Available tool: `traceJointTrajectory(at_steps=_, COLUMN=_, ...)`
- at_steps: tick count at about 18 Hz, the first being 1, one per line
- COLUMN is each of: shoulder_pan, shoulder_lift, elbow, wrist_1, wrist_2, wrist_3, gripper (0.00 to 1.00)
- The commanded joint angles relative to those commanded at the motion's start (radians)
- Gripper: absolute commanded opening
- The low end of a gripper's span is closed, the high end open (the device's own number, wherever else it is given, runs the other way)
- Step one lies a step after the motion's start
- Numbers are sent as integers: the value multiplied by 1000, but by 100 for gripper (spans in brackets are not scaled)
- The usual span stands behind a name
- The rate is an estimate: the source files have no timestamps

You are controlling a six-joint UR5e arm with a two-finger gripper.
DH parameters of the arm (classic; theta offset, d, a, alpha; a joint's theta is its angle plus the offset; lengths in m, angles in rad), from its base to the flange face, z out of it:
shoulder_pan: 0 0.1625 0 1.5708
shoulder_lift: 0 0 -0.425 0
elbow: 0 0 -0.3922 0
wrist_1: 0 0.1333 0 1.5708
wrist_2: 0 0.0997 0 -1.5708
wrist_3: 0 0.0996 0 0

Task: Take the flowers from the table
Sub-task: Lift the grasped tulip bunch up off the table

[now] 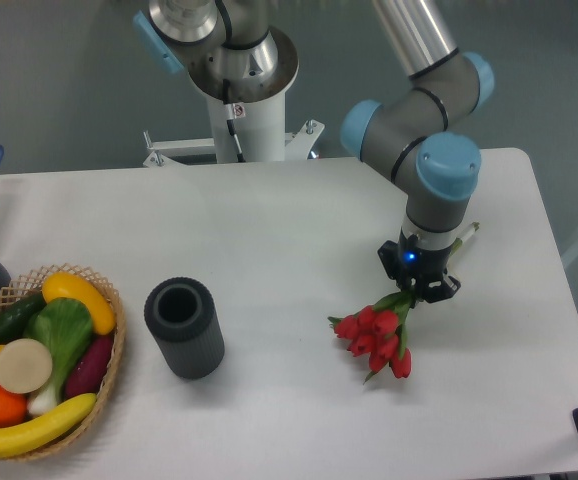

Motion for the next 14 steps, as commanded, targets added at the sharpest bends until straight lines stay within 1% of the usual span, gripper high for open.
traceJointTrajectory(at_steps=2, shoulder_pan=8, shoulder_lift=43, elbow=17, wrist_1=-3, wrist_2=-118, wrist_3=-49, gripper=26)
traceJointTrajectory(at_steps=4, shoulder_pan=11, shoulder_lift=72, elbow=25, wrist_1=-3, wrist_2=-195, wrist_3=-86, gripper=26)
traceJointTrajectory(at_steps=6, shoulder_pan=23, shoulder_lift=95, elbow=28, wrist_1=-5, wrist_2=-238, wrist_3=-104, gripper=26)
traceJointTrajectory(at_steps=10, shoulder_pan=44, shoulder_lift=123, elbow=34, wrist_1=-5, wrist_2=-332, wrist_3=-144, gripper=26)
traceJointTrajectory(at_steps=14, shoulder_pan=66, shoulder_lift=137, elbow=34, wrist_1=-9, wrist_2=-373, wrist_3=-154, gripper=26)
